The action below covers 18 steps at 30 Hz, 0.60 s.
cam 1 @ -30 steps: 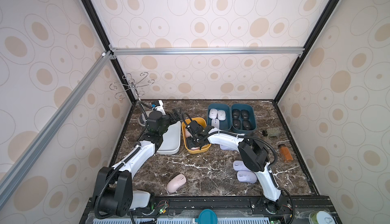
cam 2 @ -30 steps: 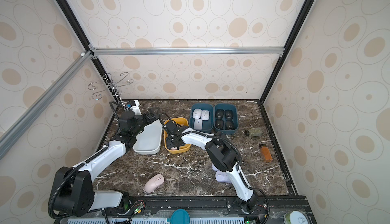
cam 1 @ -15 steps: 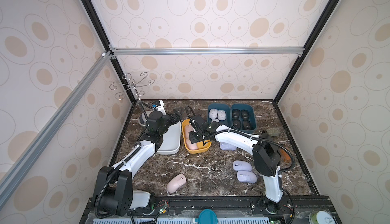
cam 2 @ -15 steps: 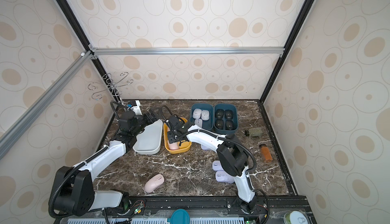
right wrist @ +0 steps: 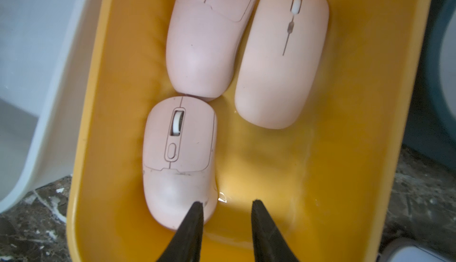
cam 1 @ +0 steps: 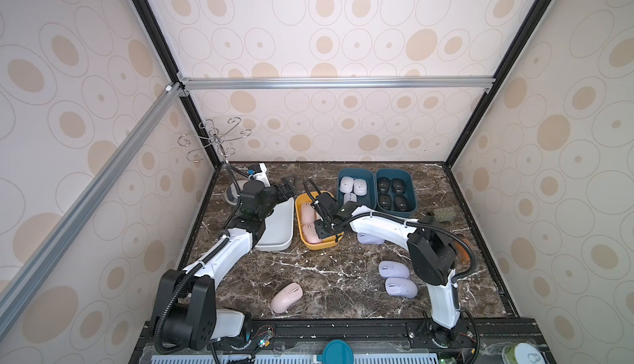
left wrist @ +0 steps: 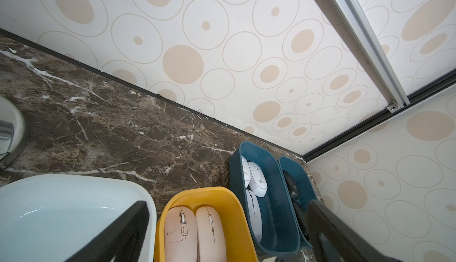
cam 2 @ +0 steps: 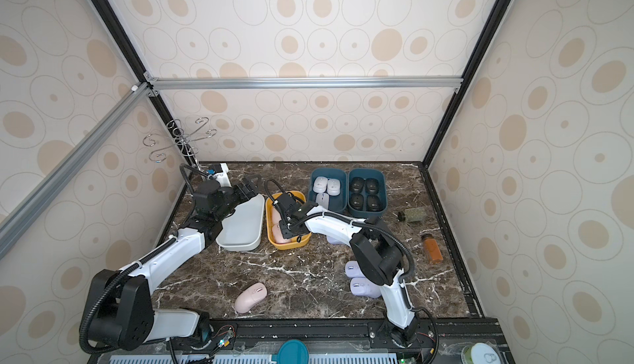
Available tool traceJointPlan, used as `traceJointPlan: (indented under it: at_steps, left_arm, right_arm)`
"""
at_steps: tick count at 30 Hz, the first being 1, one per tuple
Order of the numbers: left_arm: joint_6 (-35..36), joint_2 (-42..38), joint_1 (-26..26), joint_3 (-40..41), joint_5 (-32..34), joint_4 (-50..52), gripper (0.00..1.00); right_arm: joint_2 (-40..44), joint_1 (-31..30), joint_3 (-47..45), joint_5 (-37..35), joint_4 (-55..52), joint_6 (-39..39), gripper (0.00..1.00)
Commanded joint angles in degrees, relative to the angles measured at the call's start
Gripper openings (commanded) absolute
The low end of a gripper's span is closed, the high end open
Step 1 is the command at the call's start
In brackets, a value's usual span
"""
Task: Place the mice by color into the storage box
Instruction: Place the mouse in the storage box.
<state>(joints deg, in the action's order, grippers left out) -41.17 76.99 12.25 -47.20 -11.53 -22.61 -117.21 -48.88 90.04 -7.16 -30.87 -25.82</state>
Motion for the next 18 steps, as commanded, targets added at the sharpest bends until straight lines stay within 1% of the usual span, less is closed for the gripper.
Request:
traceJointPlan:
  at_steps: [1,4,9,14,18]
  left_arm:
    - [-0.6,0.2,-0.4,-1.1,-0.6,-0.9,1.00]
    - [-0.5,0.2,-0.4,-1.0,-0.3,-1.0,1.00]
    - [-0.7,0.4,-0.5,-1.0,-0.7,-1.1,1.00]
    - [-0.8,0.3,-0.5,-1.0,-1.0,-1.3,1.00]
    - [-1.2,0.4,-0.7,-1.1,-1.4,-1.3,1.00]
  right_arm:
    - [-2.5,-0.2,1.3,-3.3,-2.3,1.2,0.35]
    - [-3.4,-0.1,1.7,-3.4,-2.2,1.6,0.35]
    - [-4.4,-0.1,1.9,-0.4,-1.1,1.5,0.35]
    - [-3.8,-0.1,1.4,1.6,0.2,1.0,0.35]
    - [-2.1,-0.1,1.1,1.3,0.3,1.1,0.37]
